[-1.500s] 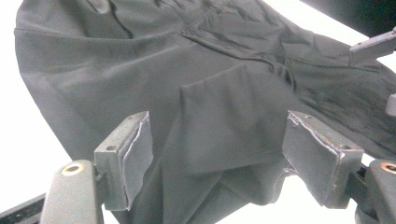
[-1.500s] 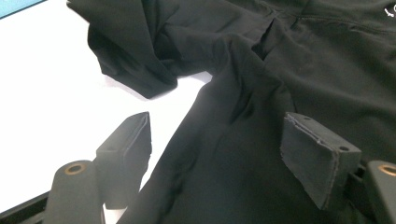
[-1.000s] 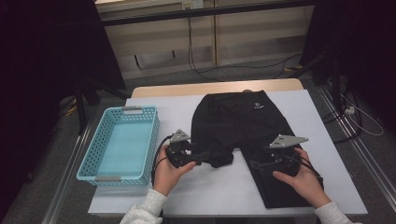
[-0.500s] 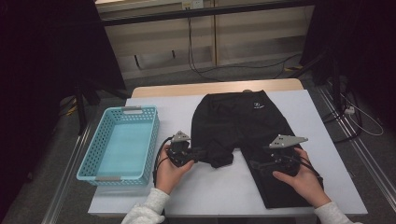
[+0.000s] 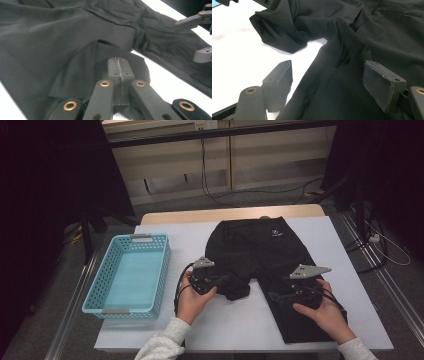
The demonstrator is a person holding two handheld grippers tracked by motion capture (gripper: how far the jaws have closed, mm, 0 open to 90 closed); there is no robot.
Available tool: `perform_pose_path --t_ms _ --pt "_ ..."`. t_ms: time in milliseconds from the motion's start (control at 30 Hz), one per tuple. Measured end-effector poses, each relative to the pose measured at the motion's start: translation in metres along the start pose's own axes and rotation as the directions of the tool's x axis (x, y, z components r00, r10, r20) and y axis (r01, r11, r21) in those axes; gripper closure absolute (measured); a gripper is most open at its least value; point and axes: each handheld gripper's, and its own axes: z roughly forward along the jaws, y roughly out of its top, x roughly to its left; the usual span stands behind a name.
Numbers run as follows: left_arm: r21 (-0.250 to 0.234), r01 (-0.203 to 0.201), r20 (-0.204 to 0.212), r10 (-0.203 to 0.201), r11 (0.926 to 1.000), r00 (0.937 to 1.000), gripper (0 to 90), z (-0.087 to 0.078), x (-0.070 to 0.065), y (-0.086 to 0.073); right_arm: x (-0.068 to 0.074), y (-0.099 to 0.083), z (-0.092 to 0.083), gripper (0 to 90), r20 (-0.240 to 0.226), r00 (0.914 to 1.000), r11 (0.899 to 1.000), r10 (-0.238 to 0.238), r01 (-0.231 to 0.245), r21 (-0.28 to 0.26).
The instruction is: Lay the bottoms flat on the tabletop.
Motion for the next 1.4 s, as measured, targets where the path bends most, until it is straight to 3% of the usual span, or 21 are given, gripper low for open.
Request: perform_pose_path --t_ms 33,200,267,400,600,800,1000,1167,1300,1400 --pt "-0.010 -0.007 -0.008 0.007 0.9999 0.9999 87.6 -0.001 0.000 0.000 0.001 0.001 0.001 24.0 0.000 1.0000 1.000 -0.003 0.003 0.001" --pt "-0.015 -0.040 -0.059 0.039 0.9991 0.9975 52.9 -0.012 0.005 0.002 0.007 0.006 0.009 24.1 -0.009 0.9996 1.000 -0.027 0.027 0.000" --pt "-0.020 -0.028 -0.085 0.026 0.9994 0.9961 43.6 -0.017 0.008 0.002 0.010 0.009 0.013 25.0 -0.011 0.9993 0.999 -0.036 0.036 0.004" --pt "-0.029 -0.015 -0.125 0.012 0.9995 0.9921 35.3 -0.027 0.012 -0.001 0.015 0.015 0.023 26.0 -0.020 0.9983 0.998 -0.055 0.055 0.005" --pt "-0.033 -0.026 -0.157 0.021 0.9991 0.9874 26.9 -0.038 0.014 -0.006 0.026 0.028 0.040 29.1 -0.046 0.9950 0.996 -0.089 0.089 0.008" --pt "-0.021 -0.024 -0.174 0.020 0.9995 0.9846 25.7 -0.043 0.014 -0.014 0.038 0.041 0.059 36.4 -0.055 0.9901 0.991 -0.129 0.131 0.023" --pt "-0.008 -0.018 -0.175 0.016 0.9998 0.9844 30.4 -0.046 0.017 -0.020 0.043 0.048 0.072 53.8 -0.073 0.9848 0.987 -0.158 0.159 0.006" --pt "0.000 -0.012 -0.175 0.012 0.9999 0.9844 38.8 -0.048 0.020 -0.024 0.050 0.053 0.081 62.0 -0.083 0.9827 0.986 -0.165 0.166 0.005" --pt "0.014 -0.004 -0.167 0.006 0.9999 0.9860 44.1 -0.045 0.020 -0.027 0.056 0.056 0.087 84.6 -0.065 0.9776 0.979 -0.200 0.202 0.026" --pt "0.034 0.008 -0.155 -0.003 0.9994 0.9880 56.1 -0.043 0.019 -0.028 0.053 0.056 0.082 88.7 -0.068 0.9796 0.982 -0.189 0.191 0.017"
